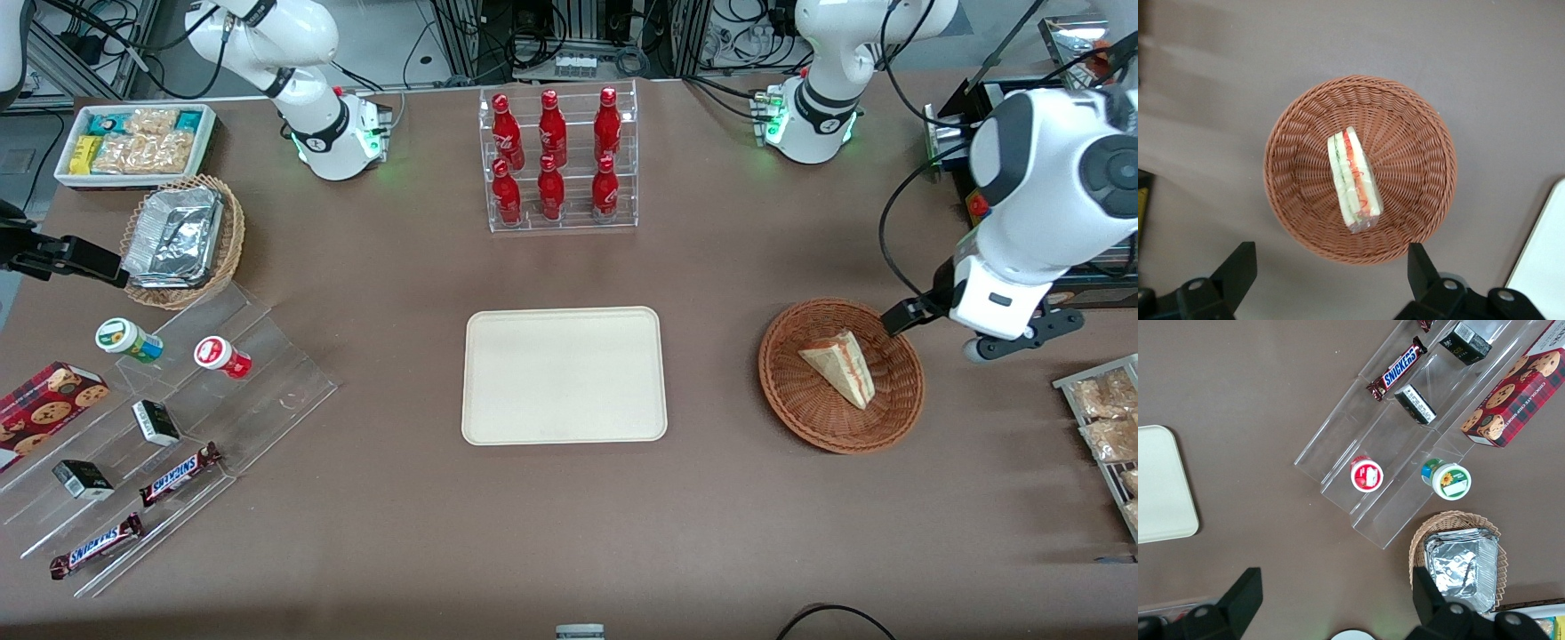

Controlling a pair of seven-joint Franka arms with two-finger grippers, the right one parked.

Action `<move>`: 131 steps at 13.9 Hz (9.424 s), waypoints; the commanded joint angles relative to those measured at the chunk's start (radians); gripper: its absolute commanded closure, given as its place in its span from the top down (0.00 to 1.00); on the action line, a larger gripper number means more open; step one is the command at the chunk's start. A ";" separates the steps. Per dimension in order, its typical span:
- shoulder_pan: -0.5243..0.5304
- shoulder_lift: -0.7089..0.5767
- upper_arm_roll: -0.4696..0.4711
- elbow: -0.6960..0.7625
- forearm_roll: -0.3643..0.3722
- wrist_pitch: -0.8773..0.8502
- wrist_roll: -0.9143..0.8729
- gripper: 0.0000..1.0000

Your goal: Place sandwich from basket to tray

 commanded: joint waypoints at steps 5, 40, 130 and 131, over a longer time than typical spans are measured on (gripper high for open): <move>-0.006 -0.006 -0.008 -0.180 0.018 0.178 -0.126 1.00; -0.051 0.206 -0.090 0.018 0.100 0.020 -0.013 0.00; -0.026 0.023 0.079 0.434 -0.023 -0.666 0.435 1.00; -0.044 0.023 0.095 0.432 -0.017 -0.661 0.435 1.00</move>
